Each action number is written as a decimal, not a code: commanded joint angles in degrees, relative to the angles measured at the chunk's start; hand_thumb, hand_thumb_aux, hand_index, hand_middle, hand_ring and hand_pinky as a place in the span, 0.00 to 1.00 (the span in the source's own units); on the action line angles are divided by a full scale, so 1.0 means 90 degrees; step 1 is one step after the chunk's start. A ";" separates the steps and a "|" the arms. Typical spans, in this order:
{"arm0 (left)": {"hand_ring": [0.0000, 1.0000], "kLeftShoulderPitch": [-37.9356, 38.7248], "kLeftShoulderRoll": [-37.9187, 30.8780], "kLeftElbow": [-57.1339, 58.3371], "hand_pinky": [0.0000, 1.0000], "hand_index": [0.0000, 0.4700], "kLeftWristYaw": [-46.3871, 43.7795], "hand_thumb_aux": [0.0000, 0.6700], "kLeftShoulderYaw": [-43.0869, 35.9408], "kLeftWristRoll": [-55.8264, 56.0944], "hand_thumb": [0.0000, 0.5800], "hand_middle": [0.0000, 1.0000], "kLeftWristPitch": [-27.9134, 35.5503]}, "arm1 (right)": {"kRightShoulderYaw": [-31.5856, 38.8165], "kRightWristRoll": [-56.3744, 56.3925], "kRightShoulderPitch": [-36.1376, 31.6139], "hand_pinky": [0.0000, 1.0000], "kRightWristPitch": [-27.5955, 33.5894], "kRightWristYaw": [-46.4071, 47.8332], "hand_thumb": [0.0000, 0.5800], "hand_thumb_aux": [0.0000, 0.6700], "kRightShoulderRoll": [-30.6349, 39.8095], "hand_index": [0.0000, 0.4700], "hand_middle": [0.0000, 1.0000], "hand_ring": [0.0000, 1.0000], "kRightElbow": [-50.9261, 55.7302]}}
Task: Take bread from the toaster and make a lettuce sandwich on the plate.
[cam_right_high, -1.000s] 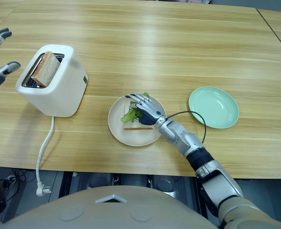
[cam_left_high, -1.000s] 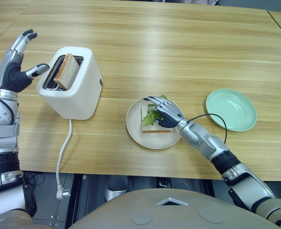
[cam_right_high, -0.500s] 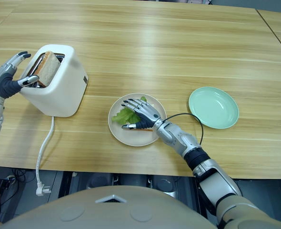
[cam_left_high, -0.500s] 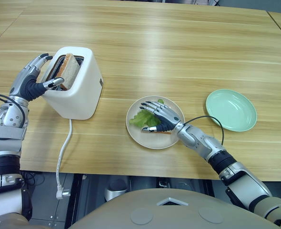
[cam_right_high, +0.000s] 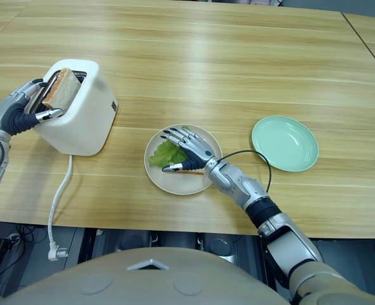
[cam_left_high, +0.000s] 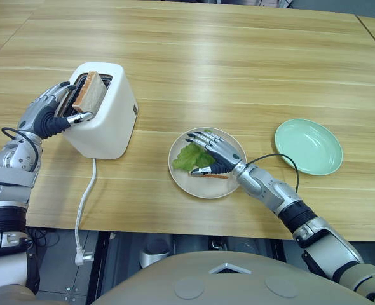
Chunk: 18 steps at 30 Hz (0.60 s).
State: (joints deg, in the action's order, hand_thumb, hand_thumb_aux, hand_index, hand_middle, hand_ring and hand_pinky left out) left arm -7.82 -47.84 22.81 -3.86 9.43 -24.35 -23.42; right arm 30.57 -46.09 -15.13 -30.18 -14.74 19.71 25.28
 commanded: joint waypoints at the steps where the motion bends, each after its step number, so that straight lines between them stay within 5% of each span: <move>1: 0.00 0.0062 -0.0010 0.0001 0.00 0.53 -0.0134 0.54 -0.0144 0.0111 0.79 0.00 -0.0099 | -0.0119 0.0121 -0.0005 0.00 -0.0005 -0.0001 0.00 0.00 0.0007 0.00 0.00 0.00 -0.0116; 5: 0.00 0.0036 0.0058 -0.0116 0.00 0.61 -0.0274 0.63 -0.0182 0.0332 0.86 0.00 -0.0250 | -0.0126 0.0126 -0.0013 0.00 0.0014 -0.0013 0.00 0.00 0.0002 0.00 0.00 0.00 -0.0095; 7: 0.00 0.0005 0.0093 -0.0130 0.00 0.81 -0.0314 0.83 -0.0175 0.0442 0.97 0.00 -0.0284 | -0.0128 0.0128 -0.0022 0.00 0.0014 -0.0025 0.00 0.00 -0.0007 0.00 0.00 0.00 -0.0072; 8: 0.00 -0.0006 0.0102 -0.0128 0.00 0.81 -0.0313 0.83 -0.0170 0.0470 0.97 0.00 -0.0300 | -0.0127 0.0130 -0.0030 0.00 0.0012 -0.0034 0.00 0.00 -0.0014 0.00 0.00 0.00 -0.0056; 9: 0.00 -0.0017 0.0121 -0.0134 0.00 0.98 -0.0336 1.00 -0.0158 0.0535 1.00 0.00 -0.0330 | -0.0125 0.0130 -0.0038 0.00 0.0011 -0.0044 0.00 0.00 -0.0020 0.00 0.00 0.00 -0.0042; 18: 0.00 -0.0339 0.0409 -0.0150 0.00 0.98 -0.0433 1.00 0.0031 0.1210 1.00 0.00 -0.0312 | -0.0132 0.0143 -0.0054 0.00 -0.0002 -0.0103 0.00 0.00 -0.0038 0.00 0.00 0.00 0.0007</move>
State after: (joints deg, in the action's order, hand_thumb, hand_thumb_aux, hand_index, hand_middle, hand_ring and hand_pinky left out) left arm -9.49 -44.61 21.87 -7.31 9.39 -15.03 -26.35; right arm 29.78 -44.92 -15.22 -30.21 -15.70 19.19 24.63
